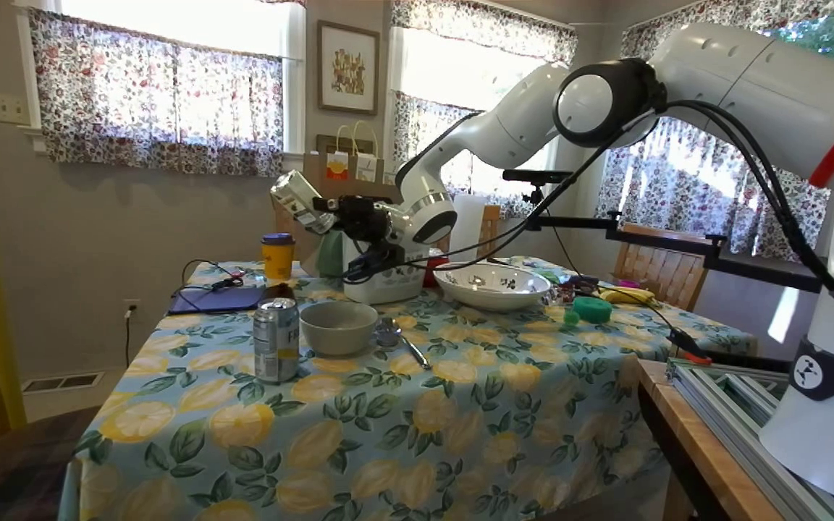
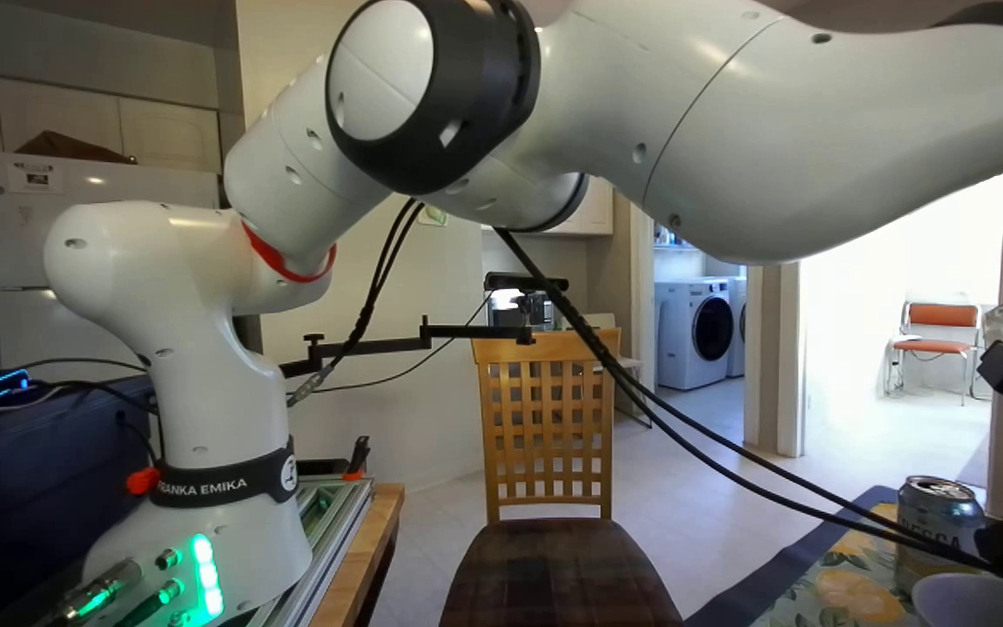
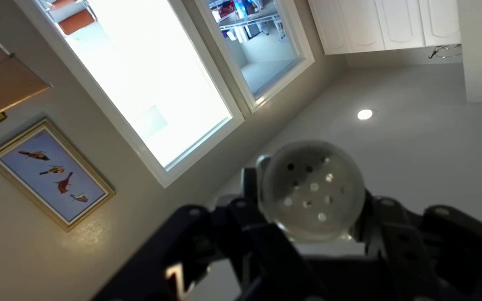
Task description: Put some of the contents of the clear glass container into the bowl on the left
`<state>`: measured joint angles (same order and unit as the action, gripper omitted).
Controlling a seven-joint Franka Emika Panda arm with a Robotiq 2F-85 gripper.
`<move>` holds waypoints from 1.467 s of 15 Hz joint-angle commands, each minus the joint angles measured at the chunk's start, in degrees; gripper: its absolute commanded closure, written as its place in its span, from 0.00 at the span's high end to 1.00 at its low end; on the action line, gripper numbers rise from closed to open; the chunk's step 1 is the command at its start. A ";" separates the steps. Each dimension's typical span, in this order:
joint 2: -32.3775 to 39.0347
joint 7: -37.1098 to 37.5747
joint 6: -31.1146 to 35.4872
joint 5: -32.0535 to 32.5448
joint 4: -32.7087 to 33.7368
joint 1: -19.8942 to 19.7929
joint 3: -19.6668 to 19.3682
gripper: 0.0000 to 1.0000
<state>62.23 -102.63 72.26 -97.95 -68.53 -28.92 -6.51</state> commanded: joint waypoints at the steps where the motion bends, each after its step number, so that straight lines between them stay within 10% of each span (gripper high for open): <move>1: -0.68 0.03 -1.80 0.22 -0.01 0.26 0.40 0.25; 22: -8.23 -1.47 13.82 10.72 -5.65 10.23 -11.11 0.25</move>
<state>58.33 -102.66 83.06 -89.49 -69.67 -21.15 -15.51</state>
